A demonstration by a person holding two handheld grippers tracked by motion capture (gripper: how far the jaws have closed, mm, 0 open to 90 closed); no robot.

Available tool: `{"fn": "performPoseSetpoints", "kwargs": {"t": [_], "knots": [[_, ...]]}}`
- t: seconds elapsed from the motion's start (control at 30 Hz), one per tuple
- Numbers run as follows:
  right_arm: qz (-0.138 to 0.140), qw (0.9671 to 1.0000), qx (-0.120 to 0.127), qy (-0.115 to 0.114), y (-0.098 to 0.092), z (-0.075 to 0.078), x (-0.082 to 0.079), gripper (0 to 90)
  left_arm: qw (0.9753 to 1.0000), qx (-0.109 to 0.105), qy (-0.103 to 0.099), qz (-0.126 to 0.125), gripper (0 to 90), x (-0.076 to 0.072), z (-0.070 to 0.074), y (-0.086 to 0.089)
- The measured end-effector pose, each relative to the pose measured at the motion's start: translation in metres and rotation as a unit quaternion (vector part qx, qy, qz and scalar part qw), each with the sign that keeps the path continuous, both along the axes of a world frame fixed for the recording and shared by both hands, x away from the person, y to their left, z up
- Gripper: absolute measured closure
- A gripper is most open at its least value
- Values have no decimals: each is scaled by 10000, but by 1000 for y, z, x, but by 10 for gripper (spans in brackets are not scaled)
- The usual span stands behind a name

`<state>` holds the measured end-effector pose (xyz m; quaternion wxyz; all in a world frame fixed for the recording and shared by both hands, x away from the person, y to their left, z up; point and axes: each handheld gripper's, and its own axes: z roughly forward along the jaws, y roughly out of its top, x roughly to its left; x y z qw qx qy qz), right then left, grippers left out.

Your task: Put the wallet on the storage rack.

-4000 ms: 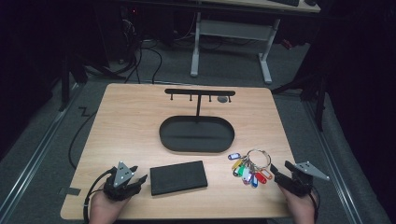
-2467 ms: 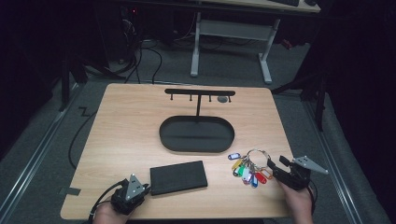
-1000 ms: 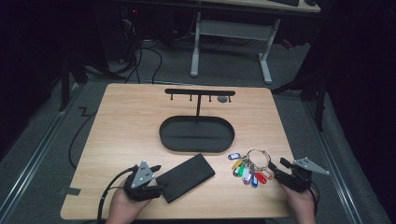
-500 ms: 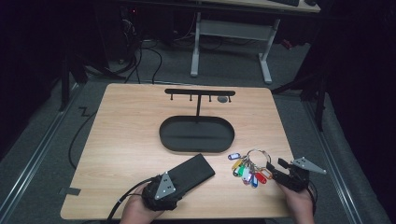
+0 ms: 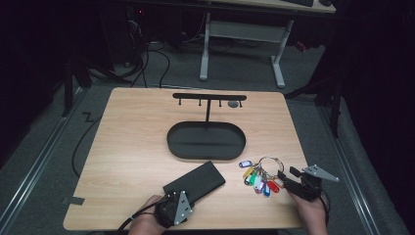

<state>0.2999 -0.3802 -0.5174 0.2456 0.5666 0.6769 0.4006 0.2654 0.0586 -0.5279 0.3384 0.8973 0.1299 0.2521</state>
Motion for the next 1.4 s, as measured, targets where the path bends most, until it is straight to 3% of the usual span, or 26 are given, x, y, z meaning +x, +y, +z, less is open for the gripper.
{"fn": "performPoseSetpoints", "kwargs": {"t": [0.23,0.3,0.47,0.6,0.8,1.07,1.4], "knots": [[14,10000,23,-30,-1,1,-1,410,10000,-29,67,24,565,1,2,1],[5,10000,50,-21,-2,1,-1,411,9999,-18,-12,153,614,1,2,1],[31,9999,98,-21,-4,0,-1,412,9998,-39,-74,207,707,1,3,2],[9,9999,145,-15,-5,0,-1,412,9995,-61,-161,269,732,1,4,3],[46,9999,147,-44,-6,1,-1,413,9983,-376,-232,376,792,1,14,11],[63,9998,168,-35,-5,1,-1,413,9952,-833,-76,508,816,4,28,29],[62,9998,176,-54,-5,2,-1,413,9867,-1493,172,615,824,3,46,47]]}}
